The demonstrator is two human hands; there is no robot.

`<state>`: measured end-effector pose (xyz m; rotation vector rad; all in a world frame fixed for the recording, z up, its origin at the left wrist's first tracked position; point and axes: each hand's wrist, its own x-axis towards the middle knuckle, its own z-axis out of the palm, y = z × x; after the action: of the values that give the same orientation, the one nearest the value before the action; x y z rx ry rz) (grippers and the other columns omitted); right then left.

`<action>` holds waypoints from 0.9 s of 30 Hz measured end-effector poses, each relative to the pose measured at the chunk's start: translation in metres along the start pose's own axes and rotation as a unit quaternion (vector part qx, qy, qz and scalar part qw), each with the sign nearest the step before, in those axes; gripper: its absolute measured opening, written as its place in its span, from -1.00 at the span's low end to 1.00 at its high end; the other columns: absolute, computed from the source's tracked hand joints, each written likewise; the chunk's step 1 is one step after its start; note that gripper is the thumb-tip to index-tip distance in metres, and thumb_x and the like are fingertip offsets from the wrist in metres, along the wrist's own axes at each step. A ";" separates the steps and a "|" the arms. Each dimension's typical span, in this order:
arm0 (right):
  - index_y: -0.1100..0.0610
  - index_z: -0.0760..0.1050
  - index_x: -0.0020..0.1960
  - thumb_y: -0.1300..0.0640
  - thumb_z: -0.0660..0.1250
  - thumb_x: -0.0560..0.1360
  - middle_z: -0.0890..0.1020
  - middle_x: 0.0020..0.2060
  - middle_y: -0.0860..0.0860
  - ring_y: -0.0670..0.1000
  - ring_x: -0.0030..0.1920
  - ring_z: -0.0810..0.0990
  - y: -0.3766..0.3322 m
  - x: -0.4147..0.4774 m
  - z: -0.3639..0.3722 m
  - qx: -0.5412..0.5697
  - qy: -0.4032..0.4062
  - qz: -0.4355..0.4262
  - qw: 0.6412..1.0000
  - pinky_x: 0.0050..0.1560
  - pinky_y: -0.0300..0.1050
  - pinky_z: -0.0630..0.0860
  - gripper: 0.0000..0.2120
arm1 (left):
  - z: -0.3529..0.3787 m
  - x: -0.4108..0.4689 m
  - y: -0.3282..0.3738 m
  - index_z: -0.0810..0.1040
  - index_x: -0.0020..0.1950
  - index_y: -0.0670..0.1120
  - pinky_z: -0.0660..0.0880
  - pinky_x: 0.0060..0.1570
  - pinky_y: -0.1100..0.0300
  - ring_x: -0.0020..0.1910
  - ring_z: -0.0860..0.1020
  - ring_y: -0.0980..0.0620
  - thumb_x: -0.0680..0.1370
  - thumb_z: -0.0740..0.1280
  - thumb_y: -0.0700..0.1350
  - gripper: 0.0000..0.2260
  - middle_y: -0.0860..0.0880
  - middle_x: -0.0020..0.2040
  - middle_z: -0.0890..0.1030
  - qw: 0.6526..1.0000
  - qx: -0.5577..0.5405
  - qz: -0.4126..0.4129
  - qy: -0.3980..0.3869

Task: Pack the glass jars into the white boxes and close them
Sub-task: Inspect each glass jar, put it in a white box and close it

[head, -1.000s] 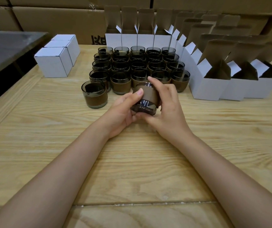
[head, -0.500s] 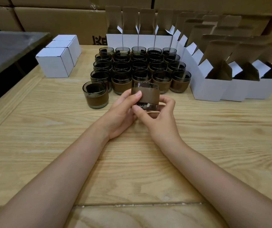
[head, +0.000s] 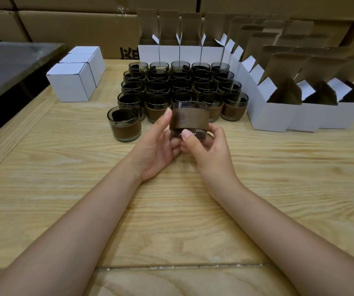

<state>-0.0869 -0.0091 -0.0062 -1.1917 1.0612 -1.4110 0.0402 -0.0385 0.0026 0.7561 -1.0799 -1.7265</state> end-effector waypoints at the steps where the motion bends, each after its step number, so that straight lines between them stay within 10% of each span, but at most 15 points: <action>1: 0.12 0.31 0.26 0.15 0.42 0.48 0.65 -0.07 -0.01 -0.14 -0.17 0.66 0.000 0.000 0.001 0.001 -0.008 -0.003 1.000 -0.15 -0.30 0.55 -0.57 | -0.001 0.000 0.000 0.55 0.22 -0.08 0.35 0.35 -0.02 0.18 0.48 -0.16 0.52 0.13 0.18 -0.55 -0.14 0.10 0.63 1.000 0.003 0.000 0.000; 9: 0.12 0.32 0.24 -0.02 0.36 0.33 0.65 -0.17 -0.08 -0.10 -0.18 0.65 0.005 0.004 0.004 0.006 -0.020 0.001 1.000 0.09 0.07 0.59 -0.46 | 0.000 0.000 0.001 0.54 0.22 -0.09 0.51 0.16 0.15 0.11 0.56 -0.06 0.46 0.21 0.23 -0.50 -0.10 0.05 0.66 0.999 0.040 0.003 0.008; 27: 0.03 0.22 0.20 0.16 0.48 0.42 0.48 0.11 -0.02 -0.32 -0.13 0.59 0.000 0.002 -0.002 -0.071 0.005 -0.055 0.996 -0.16 -0.43 0.48 -0.48 | 0.004 0.000 -0.002 0.33 0.42 -0.28 0.30 0.40 -0.19 0.36 0.41 -0.28 0.49 0.25 0.04 -0.41 -0.33 0.35 0.44 0.997 0.034 0.045 0.059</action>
<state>-0.0890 -0.0105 -0.0063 -1.3656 1.1335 -1.4455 0.0361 -0.0364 0.0030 0.8290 -1.0802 -1.5575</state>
